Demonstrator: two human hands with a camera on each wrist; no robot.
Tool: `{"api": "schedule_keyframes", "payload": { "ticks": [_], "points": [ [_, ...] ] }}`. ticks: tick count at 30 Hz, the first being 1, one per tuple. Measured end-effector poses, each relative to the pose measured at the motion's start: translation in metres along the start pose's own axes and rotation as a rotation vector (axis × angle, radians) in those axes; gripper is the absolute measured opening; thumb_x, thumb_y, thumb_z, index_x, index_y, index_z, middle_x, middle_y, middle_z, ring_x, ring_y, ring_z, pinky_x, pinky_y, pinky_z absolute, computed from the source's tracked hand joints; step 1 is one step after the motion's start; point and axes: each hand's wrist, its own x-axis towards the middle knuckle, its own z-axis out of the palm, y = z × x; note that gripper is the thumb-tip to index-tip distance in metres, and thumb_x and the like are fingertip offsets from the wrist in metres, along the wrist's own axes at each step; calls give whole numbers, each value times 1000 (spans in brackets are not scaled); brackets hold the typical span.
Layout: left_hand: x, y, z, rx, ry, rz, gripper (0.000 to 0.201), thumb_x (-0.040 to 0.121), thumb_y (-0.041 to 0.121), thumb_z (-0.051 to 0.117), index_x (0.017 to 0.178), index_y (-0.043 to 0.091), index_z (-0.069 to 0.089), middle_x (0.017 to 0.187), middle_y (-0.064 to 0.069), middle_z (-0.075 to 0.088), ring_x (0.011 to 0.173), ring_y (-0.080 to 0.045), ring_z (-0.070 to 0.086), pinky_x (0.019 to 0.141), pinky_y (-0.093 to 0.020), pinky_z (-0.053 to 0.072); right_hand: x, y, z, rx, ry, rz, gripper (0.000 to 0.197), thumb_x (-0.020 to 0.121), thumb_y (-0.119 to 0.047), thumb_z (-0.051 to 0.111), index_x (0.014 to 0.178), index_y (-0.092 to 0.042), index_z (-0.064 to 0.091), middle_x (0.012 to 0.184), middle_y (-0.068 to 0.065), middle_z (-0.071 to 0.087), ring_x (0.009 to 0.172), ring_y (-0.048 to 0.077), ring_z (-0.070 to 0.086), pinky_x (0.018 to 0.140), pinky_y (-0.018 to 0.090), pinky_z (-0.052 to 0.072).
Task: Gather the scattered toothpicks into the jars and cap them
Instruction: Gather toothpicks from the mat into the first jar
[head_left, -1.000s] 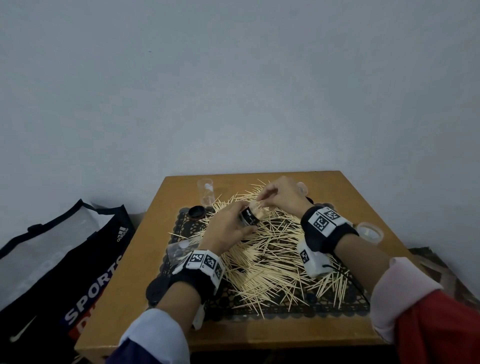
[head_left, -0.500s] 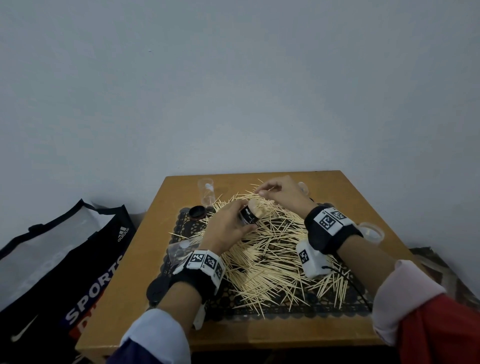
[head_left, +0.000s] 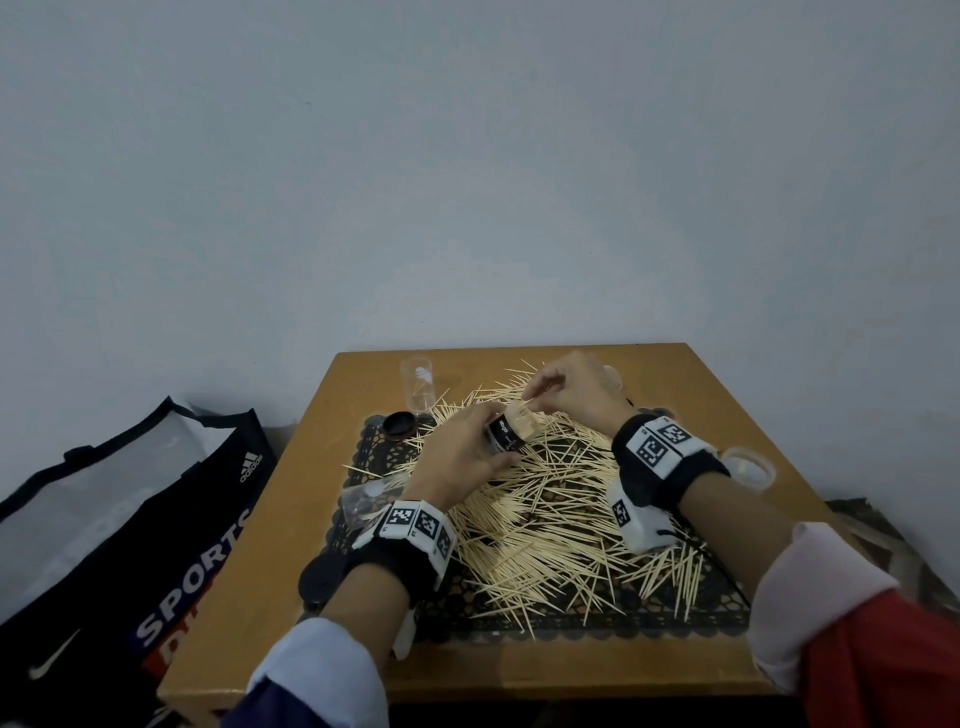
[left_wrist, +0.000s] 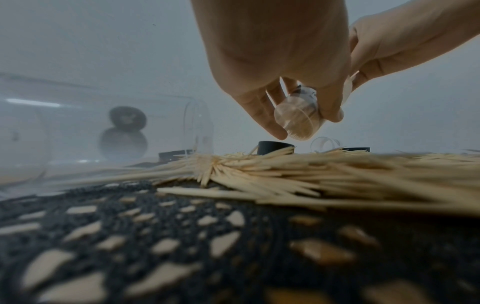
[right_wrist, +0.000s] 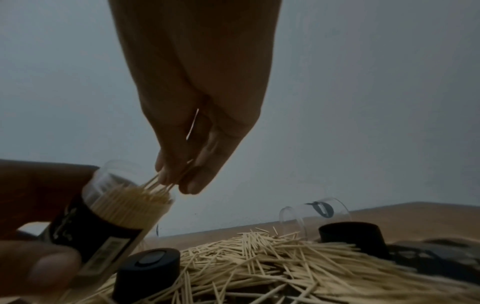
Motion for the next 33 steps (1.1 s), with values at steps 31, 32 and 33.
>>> {"api": "schedule_keyframes", "payload": {
  "ticks": [31, 32, 33],
  "points": [
    [0, -8, 1, 68, 157, 36, 81, 78, 28, 80, 147, 16, 38, 148, 0, 41, 132, -14, 39, 92, -25, 43, -8, 11, 27, 116, -9, -58, 53, 72, -13, 81, 121, -18, 61, 111, 1, 63, 83, 12, 62, 64, 21, 54],
    [0, -8, 0, 74, 169, 33, 85, 77, 26, 81, 149, 16, 36, 152, 0, 36, 136, -13, 34, 90, -24, 41, -8, 11, 29, 105, -29, -76, 55, 69, -9, 82, 119, -19, 62, 112, -1, 63, 83, 13, 62, 63, 21, 53],
    [0, -8, 0, 77, 171, 30, 87, 76, 25, 81, 149, 15, 35, 153, 0, 35, 137, -13, 33, 89, -24, 41, -8, 11, 31, 110, -66, -81, 56, 67, -7, 83, 117, -20, 62, 112, -1, 63, 84, 15, 63, 63, 25, 55]
  ]
}}
